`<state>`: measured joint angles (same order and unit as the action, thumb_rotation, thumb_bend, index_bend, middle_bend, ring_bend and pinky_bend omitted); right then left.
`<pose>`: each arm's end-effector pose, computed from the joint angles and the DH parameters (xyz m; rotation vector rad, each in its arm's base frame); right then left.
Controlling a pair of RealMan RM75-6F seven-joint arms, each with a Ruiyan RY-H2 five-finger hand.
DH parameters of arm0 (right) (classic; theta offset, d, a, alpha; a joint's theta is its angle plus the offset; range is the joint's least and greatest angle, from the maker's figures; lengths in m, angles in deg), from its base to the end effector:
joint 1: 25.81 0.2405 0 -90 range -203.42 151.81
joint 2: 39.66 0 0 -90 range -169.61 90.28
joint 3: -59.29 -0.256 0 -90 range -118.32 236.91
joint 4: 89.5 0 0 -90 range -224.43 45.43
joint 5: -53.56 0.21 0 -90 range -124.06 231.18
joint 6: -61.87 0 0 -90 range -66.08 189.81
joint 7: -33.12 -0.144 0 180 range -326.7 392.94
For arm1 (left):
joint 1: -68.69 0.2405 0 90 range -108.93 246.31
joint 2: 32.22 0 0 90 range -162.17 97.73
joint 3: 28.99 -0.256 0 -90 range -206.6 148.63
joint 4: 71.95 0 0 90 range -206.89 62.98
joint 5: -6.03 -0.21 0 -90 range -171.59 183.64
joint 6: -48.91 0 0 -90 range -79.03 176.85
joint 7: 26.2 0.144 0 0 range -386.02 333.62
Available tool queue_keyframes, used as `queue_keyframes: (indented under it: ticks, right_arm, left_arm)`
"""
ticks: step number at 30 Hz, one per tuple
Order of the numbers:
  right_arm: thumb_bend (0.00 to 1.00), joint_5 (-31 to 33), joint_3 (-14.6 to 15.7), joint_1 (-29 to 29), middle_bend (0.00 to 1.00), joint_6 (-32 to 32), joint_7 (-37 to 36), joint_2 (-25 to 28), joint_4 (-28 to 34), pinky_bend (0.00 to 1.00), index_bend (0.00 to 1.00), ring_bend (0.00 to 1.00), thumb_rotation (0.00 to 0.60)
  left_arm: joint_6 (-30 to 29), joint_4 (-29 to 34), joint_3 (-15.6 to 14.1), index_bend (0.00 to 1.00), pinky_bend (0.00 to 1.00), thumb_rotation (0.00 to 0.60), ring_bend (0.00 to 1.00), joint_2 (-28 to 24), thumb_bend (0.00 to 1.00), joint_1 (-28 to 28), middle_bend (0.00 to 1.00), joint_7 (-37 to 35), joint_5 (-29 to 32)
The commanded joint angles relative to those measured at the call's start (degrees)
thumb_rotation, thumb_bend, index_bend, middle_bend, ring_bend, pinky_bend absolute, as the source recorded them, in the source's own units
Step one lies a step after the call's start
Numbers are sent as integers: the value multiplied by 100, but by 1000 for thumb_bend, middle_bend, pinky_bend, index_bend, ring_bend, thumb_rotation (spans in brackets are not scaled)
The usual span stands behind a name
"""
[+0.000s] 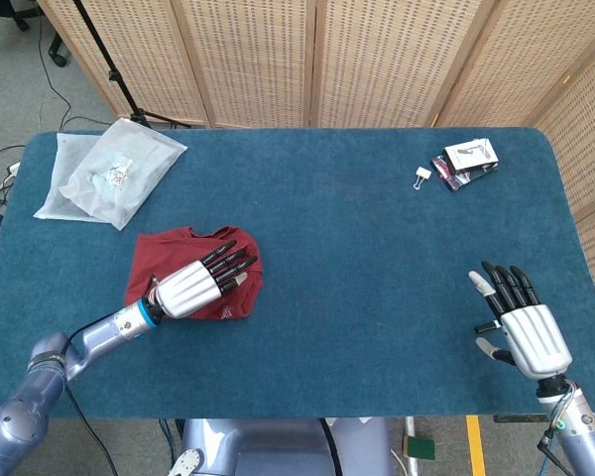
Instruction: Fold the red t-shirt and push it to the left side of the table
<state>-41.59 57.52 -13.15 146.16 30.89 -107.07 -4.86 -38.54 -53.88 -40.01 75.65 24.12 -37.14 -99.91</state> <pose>-0.2876 -0.2179 0.1388 1.6224 -0.7374 1.0269 -0.1953 0.3549 -0.0204 -2.2015 0.1290 -1.1226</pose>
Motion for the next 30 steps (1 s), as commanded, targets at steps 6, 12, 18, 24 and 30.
queue_keyframes:
  ticks: [6, 12, 18, 24, 30]
  right_arm:
    - [0, -14, 10, -2, 0, 1, 26, -4, 8, 0, 0, 0, 600]
    - [0, -5, 3, -9, 0, 17, 18, 5, 10, 0, 0, 0, 600]
    - [0, -7, 9, -5, 0, 4, 13, 6, 7, 0, 0, 0, 600]
    - [0, -7, 9, -13, 0, 18, 9, 16, 21, 0, 0, 0, 600]
    - [0, -23, 18, -16, 0, 23, 15, 21, 31, 0, 0, 0, 600]
  left_arm:
    - [-174, 172, 126, 0, 0, 600, 0, 93, 115, 53, 0, -312, 138]
    - [-152, 443, 305, 0, 0, 600, 0, 149, 107, 121, 0, -696, 355]
    - [163, 1321, 609, 0, 0, 600, 0, -176, 100, 237, 0, -1273, 796]
    - [726, 2509, 707, 0, 0, 600, 0, -919, 101, 454, 0, -1032, 1199]
    - [1487, 3649, 679, 0, 0, 600, 0, -1733, 106, 746, 0, -755, 1716]
